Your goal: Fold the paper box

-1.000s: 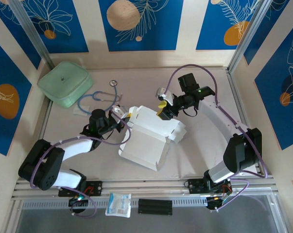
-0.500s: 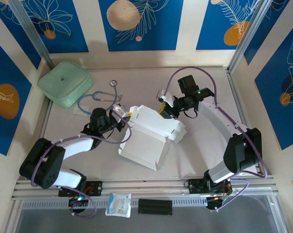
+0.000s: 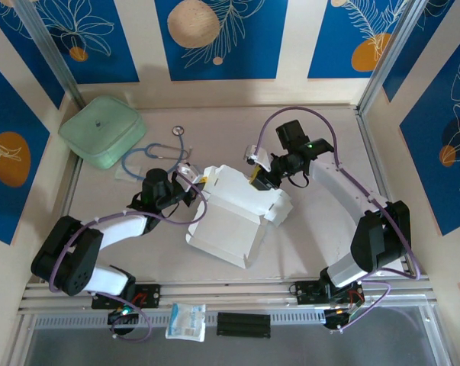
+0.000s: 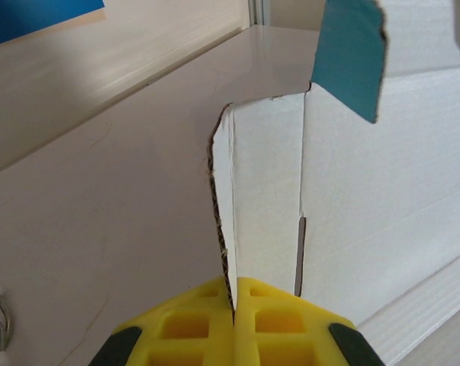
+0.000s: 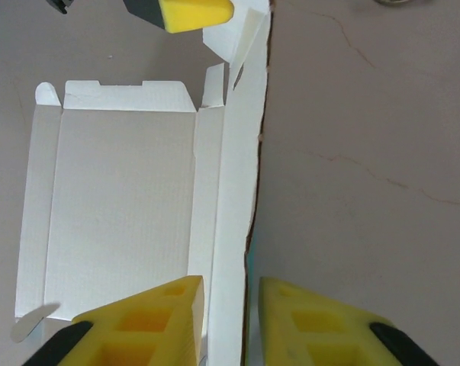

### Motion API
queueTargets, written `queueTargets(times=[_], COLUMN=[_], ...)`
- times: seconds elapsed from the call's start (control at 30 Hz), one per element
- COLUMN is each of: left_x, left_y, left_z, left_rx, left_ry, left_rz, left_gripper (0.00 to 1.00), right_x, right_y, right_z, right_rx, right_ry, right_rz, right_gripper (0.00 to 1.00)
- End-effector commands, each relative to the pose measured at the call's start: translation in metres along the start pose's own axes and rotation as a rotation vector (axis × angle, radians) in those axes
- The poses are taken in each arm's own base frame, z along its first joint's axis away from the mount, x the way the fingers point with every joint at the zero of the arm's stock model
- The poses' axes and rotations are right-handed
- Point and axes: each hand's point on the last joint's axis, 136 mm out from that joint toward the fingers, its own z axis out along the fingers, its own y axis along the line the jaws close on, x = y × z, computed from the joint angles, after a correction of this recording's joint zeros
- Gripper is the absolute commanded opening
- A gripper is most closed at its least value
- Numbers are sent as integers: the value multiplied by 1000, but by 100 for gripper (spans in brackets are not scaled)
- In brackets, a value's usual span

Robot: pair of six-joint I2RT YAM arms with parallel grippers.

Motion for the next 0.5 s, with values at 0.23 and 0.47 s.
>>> queueTargets(times=[0.23, 0.47], left_x=[-15, -28], left_y=[1, 7], left_z=[5, 0], left_rx=[7, -20], left_ry=[-35, -67], left_rz=[4, -132], left_gripper=[0, 27], right_x=[-1, -2], right_y=[2, -20], right_z=[-5, -5], right_rx=[18, 238], right_ry=[10, 132], right_rz=[-10, -179], right_gripper=[3, 0])
